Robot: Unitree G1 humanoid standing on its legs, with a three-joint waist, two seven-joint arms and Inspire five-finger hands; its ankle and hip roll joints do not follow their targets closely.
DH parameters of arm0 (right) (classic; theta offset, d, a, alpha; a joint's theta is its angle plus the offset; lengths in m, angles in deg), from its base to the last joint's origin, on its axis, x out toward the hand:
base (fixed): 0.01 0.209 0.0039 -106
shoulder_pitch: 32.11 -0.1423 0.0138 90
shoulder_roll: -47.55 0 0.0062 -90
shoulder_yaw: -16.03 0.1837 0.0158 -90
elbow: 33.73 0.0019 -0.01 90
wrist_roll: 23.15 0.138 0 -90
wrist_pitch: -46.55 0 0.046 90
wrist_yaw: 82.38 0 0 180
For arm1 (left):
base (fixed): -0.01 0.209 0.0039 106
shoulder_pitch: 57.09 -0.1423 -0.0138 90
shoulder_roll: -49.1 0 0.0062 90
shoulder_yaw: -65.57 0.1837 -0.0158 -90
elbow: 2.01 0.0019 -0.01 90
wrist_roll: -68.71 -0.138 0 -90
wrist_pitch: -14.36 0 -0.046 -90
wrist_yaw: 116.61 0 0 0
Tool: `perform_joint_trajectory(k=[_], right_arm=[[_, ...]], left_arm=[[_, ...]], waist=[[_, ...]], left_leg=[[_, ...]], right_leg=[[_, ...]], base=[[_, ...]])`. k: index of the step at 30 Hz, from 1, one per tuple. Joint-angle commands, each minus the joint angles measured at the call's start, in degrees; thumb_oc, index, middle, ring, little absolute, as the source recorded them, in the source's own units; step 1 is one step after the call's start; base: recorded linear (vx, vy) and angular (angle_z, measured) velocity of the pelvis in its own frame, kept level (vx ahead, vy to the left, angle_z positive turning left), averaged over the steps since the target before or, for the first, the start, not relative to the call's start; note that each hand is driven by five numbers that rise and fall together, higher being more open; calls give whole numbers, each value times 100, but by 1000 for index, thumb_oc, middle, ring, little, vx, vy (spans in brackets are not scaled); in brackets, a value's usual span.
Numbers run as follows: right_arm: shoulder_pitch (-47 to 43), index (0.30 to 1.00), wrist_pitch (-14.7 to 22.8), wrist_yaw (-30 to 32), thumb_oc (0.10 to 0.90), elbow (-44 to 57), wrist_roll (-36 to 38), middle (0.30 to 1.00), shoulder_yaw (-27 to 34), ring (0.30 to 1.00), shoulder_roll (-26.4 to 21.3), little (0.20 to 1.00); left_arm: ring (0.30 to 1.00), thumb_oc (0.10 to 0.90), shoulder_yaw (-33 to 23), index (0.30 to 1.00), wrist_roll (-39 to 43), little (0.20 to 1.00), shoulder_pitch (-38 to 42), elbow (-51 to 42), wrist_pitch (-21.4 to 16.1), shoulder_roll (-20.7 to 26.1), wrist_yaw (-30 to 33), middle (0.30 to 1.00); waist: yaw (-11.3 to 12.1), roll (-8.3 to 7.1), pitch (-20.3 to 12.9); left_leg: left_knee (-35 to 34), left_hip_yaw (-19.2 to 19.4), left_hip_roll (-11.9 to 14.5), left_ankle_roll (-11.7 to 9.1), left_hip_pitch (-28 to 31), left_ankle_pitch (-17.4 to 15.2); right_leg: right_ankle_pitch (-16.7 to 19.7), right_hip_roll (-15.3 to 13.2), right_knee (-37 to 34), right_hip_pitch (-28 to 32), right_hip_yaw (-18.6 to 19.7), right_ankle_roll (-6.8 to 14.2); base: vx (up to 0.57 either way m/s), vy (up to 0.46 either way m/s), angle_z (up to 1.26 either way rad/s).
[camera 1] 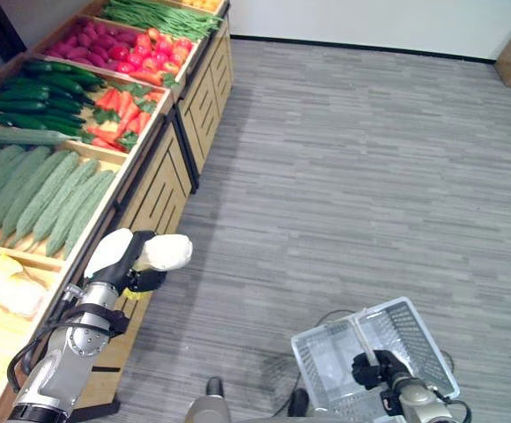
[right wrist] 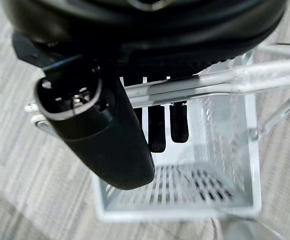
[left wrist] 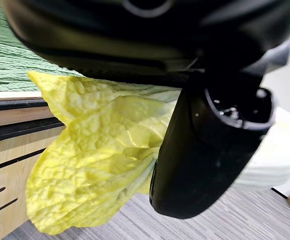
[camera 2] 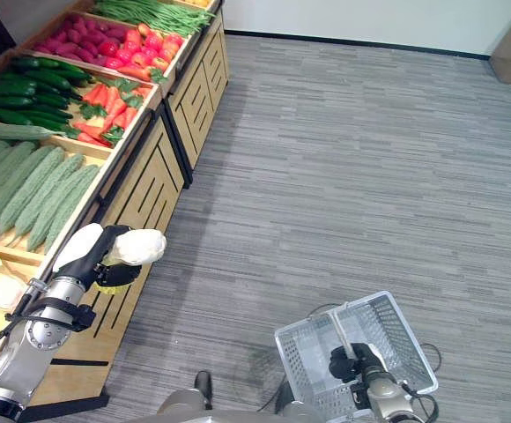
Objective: Get the vegetables into the basket
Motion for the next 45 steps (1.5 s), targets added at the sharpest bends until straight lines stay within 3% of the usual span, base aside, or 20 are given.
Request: perform_joint_trajectory(k=[1, 12, 18, 23, 28, 31, 41, 45], right_arm=[[-344, 300, 202, -19, 400, 354, -50, 300, 37, 300, -32, 300], [-1002, 300, 100, -27, 400, 1246, -138, 300, -198, 300, -134, 300], [-1828, 300, 35, 109, 400, 1842, -171, 300, -689, 300, 44, 300], [-2305, 300, 37, 257, 400, 2072, -179, 300, -913, 300, 110, 300], [-2780, 300, 59, 400, 400, 2382, -217, 300, -1273, 300, 294, 300], [-2981, 300, 143, 483, 400, 2921, -128, 300, -1569, 300, 454, 300], [-2782, 300, 223, 393, 400, 3869, -99, 300, -1890, 300, 440, 300], [-2521, 300, 270, 288, 400, 4310, -50, 300, -1958, 300, 362, 300]], left_arm=[[300, 400, -146, 300, -151, 300, 477, -599, -332, 516, 34, 300], [300, 400, 465, 300, -340, 300, 738, -535, -376, 1054, -480, 300], [300, 400, 1933, 300, -768, 300, 2227, -429, -481, 948, -788, 300], [300, 400, 2593, 300, -774, 300, 2842, -352, -563, 747, -895, 300], [300, 400, 3503, 300, -716, 300, 3488, 96, -633, 165, -989, 300], [300, 400, 4324, 300, -922, 300, 3756, 1541, -521, -880, -995, 300], [300, 400, 5006, 300, -1739, 300, 4027, 3759, -242, -2340, -891, 300], [300, 400, 5121, 300, -1951, 300, 4157, 4004, -256, -2547, -831, 300]], waist=[[-54, -112, -7], [42, -92, -44], [2, -60, -172], [-3, 2, -224], [-43, 101, -278], [-213, 206, -321], [-471, 223, -308], [-549, 218, -297]], left_leg=[[333, 176, -468, 438, 126, -835], [146, 684, -565, 613, 419, -966], [66, 821, -558, 614, 614, -993], [72, 833, -531, 580, 674, -991], [11, 807, -508, 530, 733, -929], [-212, 826, -504, 463, 787, -779], [-198, 847, -467, 422, 823, -765], [-221, 903, -465, 420, 837, -755]], right_leg=[[-214, -284, 439, -178, 288, 344], [175, -298, 311, -287, 771, 564], [80, -255, 155, -206, 843, 534], [1, -231, 75, -133, 829, 498], [-41, -210, -15, -40, 763, 454], [-33, -167, -96, -33, 746, 419], [-68, -129, -96, 11, 763, 369], [-47, -128, -99, -15, 820, 377]], base=[[60, 278, -28], [15, 128, -33], [-1, 4, -14], [-2, -64, -8], [-3, -70, 1], [-2, -79, 3], [7, -23, -2], [-7, 1, -2]])
